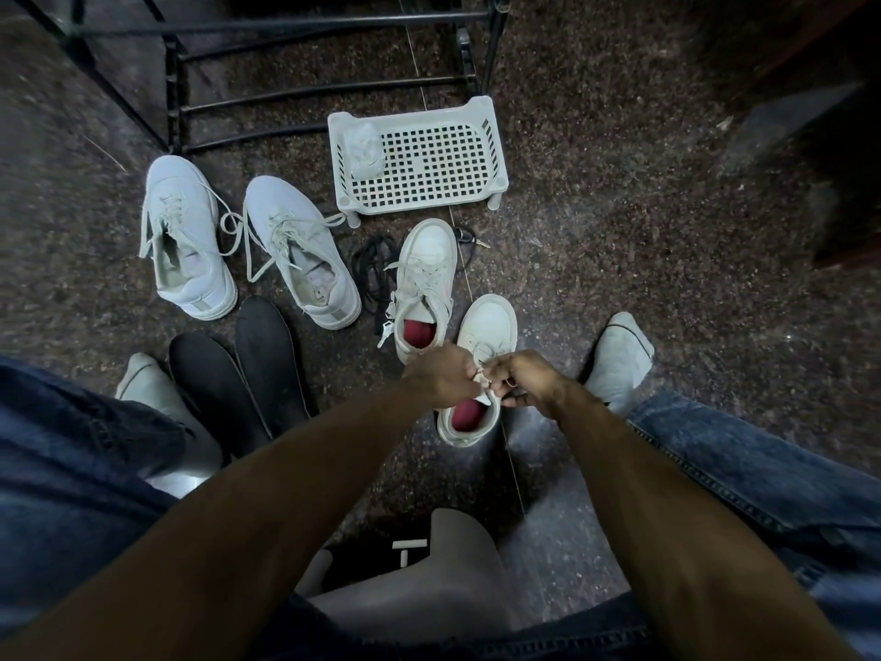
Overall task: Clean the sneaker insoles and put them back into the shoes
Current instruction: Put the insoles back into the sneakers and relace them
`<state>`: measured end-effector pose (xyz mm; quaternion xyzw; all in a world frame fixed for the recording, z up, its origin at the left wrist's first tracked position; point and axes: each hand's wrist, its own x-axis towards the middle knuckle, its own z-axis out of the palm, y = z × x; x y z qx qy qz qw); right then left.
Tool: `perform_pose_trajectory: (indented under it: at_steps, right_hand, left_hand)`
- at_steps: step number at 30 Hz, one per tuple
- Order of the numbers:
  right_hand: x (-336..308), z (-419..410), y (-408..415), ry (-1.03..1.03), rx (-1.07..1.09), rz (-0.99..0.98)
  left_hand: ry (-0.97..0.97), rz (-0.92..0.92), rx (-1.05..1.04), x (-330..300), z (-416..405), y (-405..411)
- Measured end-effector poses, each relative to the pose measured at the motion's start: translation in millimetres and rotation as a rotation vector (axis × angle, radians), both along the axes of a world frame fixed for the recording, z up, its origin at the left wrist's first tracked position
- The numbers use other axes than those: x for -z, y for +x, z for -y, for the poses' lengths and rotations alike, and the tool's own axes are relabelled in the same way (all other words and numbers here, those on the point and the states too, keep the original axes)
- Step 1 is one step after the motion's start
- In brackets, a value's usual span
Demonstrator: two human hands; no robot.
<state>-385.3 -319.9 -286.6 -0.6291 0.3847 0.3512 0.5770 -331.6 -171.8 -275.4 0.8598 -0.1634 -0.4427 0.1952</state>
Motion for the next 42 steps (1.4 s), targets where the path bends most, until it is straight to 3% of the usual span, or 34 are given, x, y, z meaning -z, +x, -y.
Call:
perform_pose_trajectory:
  at_steps: [3, 9, 12, 14, 17, 24, 32, 37, 42]
  right_hand:
    - [0.1, 2.2, -0.7, -0.007, -0.02, 0.008]
    - [3.8, 12.1, -1.1, -0.069, -0.196, 0.189]
    - [4.4, 21.3, 2.3, -0.43, -0.498, 0.281]
    - [-7.7, 19.7, 0.6, -0.717, -0.707, 0.219]
    - [-18.8, 8.7, -5.6, -0.866, -0.801, 0.194]
    - [-19.7, 2.0, -7.3, -0.913, -0.855, 0.086]
    - [-27.5, -35.8, -21.7, -0.992, -0.792, 0.25]
    - [-47.0, -71.3, -25.0, -0.854, -0.873, 0.291]
    - [-31.5, -89.0, -32.8, -0.756, -0.955, 0.08]
  left_hand:
    - [0.005, 0.159, 0.079, -1.9, -2.2, 0.2]
    - [0.023, 0.063, 0.117, -11.1, 2.4, 7.4]
    - [0.066, 0.148, 0.216, -7.1, -4.1, 10.1]
    - [0.103, 0.178, 0.259, -3.3, -7.3, 7.6]
    - [0.131, 0.222, 0.3, 3.8, -9.9, -1.2]
    - [0.161, 0.262, 0.328, 6.1, -13.3, -3.1]
    - [0.052, 0.304, 0.211, 8.4, -36.1, -4.3]
    - [-0.042, 0.571, 0.112, 5.6, -54.7, -2.9]
    - [0.109, 0.543, 0.355, 4.6, -65.3, 17.4]
